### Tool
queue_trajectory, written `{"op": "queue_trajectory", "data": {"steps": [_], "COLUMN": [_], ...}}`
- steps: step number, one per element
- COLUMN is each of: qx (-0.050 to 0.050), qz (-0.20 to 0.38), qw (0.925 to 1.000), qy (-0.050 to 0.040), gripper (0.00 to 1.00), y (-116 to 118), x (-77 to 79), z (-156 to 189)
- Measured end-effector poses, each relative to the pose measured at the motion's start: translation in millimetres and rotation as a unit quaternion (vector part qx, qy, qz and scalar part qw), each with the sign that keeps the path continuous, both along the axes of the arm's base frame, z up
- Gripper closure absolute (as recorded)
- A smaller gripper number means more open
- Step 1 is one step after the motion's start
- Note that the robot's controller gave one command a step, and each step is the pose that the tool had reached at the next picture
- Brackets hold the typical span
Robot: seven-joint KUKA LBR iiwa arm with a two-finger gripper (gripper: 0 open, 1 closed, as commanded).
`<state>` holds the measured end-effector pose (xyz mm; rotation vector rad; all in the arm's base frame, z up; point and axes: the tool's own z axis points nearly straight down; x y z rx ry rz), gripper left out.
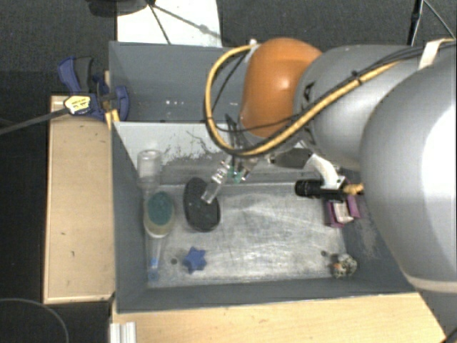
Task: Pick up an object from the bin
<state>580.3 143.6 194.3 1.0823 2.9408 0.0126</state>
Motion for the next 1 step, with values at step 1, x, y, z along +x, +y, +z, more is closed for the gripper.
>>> {"op": "queue_trajectory", "data": {"steps": [1], "qx": [-0.003], "qz": [0.0], "qw": [1.0], "qy": [0.0047], "gripper": [1.0], "y": [-3.9], "x": [-1.7], "z": [-4.6]}}
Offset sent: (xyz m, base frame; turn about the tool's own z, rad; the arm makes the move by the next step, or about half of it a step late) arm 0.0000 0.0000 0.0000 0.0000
